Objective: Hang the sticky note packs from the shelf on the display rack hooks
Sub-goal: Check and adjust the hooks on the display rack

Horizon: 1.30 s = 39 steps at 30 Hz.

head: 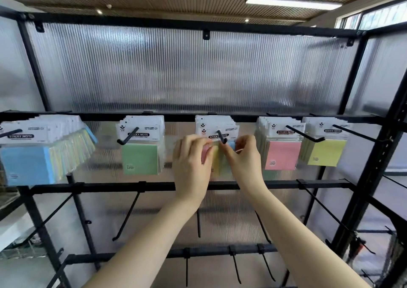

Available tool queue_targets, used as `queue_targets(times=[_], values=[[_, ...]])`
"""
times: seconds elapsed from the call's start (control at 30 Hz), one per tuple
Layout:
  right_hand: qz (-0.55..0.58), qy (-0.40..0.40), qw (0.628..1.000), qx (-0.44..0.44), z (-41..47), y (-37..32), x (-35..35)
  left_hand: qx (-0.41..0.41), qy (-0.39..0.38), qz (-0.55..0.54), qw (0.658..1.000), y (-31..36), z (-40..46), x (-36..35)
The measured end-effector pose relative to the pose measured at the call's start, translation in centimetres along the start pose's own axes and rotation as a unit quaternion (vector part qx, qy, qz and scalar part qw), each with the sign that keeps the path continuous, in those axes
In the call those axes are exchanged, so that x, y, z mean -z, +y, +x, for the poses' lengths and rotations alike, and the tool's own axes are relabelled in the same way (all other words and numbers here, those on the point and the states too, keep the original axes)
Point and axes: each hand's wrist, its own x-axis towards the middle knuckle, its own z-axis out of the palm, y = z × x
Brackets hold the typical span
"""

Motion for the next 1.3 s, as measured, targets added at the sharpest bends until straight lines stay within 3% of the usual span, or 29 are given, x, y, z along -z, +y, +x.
queue_targets(times=[0.13,0.43,0.6,0.73,0.93,1.1,1.3], values=[[-0.016,-0.003,0.999,-0.031,0.7,0.2,-0.6,0.002,-0.087,0.067,0.994,-0.3,-0.5,0.1],[-0.079,-0.042,0.995,-0.047,-0.8,1.1,0.0,-0.007,-0.184,0.066,0.981,0.0,-1.1,2.0],[-0.17,-0.097,0.971,-0.135,-3.4,3.0,0.3,-0.001,-0.225,0.062,0.972,-1.0,-2.5,4.2],[-0.205,-0.129,0.956,-0.167,-6.1,2.4,-0.7,0.03,-0.309,0.076,0.947,-3.5,-3.3,7.0],[-0.184,-0.157,0.963,-0.115,-11.9,-2.9,-6.7,0.062,-0.407,0.058,0.91,-8.4,-4.6,15.5],[-0.187,-0.238,0.95,-0.074,-17.5,-8.2,-14.9,0.092,-0.385,0.146,0.907,-13.9,-5.0,25.2],[-0.146,-0.318,0.937,-0.001,-24.6,-14.2,-24.2,0.177,-0.37,0.24,0.88,-19.6,-6.5,37.0]])
